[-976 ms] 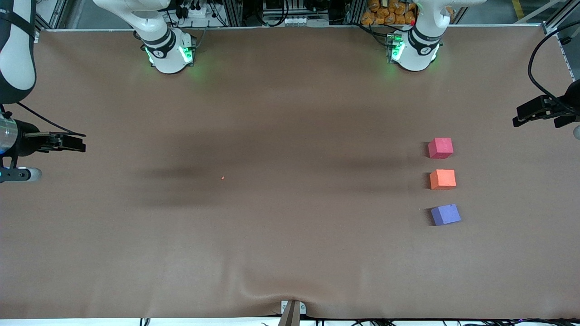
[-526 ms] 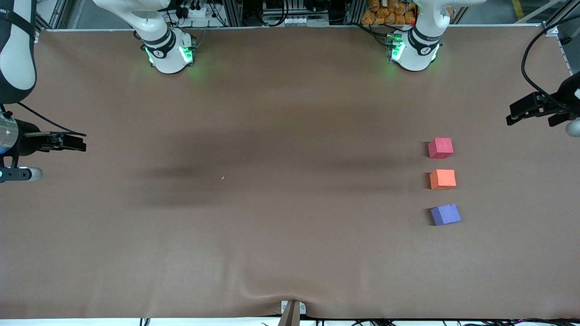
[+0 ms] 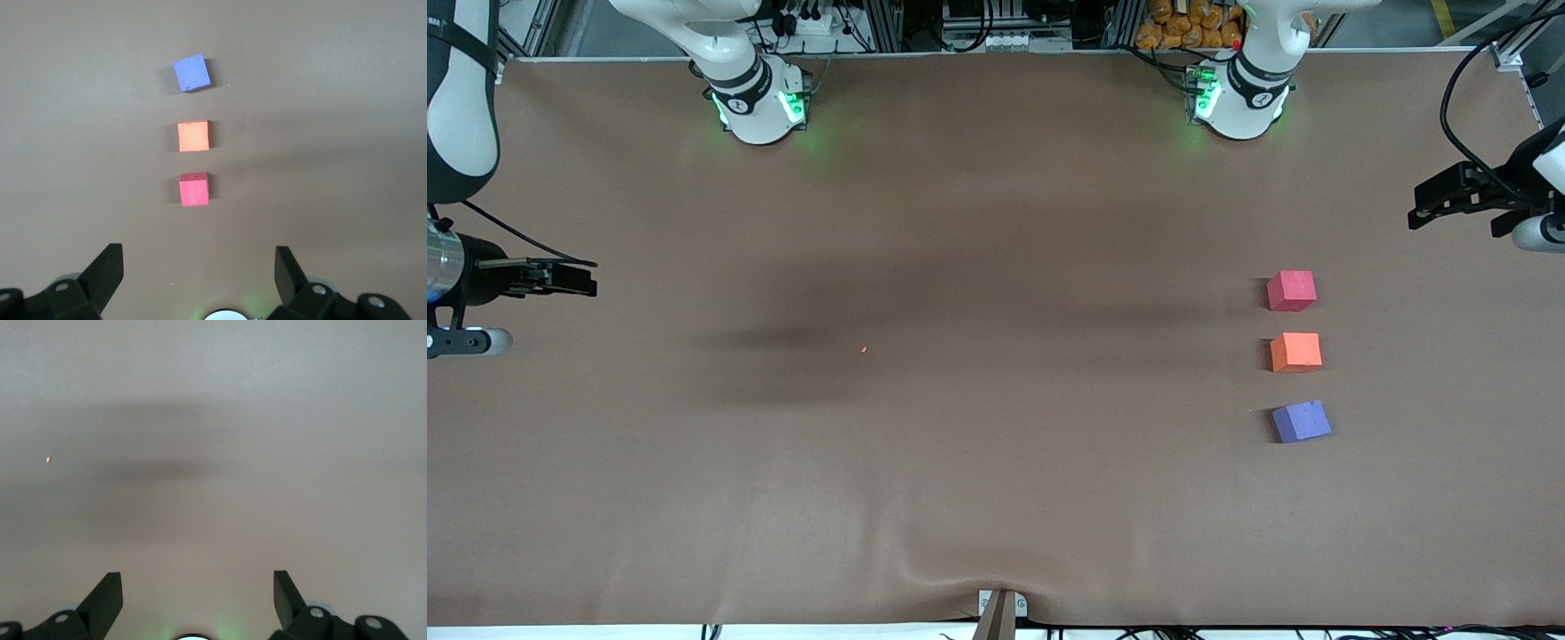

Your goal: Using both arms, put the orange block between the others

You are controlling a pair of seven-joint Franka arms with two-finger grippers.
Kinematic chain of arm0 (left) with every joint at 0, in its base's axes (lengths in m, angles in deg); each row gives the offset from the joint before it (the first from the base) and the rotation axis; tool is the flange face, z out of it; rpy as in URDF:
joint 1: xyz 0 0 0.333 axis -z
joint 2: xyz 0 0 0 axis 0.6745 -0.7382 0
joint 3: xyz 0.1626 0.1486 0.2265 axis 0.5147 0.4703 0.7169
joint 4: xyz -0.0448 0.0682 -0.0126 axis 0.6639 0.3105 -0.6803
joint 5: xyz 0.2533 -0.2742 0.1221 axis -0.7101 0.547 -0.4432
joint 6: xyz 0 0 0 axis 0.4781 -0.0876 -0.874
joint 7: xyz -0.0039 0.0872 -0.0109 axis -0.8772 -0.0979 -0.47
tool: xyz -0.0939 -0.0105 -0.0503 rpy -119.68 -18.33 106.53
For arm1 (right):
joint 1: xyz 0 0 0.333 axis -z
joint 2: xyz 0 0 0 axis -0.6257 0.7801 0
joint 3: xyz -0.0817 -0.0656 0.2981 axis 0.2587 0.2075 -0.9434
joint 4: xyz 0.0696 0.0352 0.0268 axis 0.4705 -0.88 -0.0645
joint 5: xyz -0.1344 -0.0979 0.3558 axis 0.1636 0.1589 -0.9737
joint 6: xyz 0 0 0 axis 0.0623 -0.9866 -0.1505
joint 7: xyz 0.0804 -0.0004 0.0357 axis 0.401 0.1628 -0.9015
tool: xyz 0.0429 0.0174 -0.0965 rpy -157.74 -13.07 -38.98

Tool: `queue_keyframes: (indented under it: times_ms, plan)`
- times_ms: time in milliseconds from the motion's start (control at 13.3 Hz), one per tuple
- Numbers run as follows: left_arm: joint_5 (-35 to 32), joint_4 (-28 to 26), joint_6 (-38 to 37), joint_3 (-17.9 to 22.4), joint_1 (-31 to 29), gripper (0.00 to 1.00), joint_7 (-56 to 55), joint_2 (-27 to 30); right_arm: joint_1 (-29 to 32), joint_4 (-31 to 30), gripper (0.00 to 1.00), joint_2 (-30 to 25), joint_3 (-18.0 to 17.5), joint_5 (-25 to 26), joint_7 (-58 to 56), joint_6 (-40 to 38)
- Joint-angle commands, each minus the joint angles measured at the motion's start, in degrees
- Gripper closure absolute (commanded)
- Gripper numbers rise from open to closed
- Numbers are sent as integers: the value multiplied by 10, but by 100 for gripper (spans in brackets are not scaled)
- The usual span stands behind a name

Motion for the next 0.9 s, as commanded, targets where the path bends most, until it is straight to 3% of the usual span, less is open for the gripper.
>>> queue_keyframes:
  times_ms: [0, 826]
  plan:
    - [-9, -2, -6, -3, -3, 0, 11, 6, -7, -3, 0, -9, 3, 3, -3, -5]
    - [-16, -4, 12, 2, -8, 0, 0, -6, -9, 30, 0, -11, 0, -1, -3, -15]
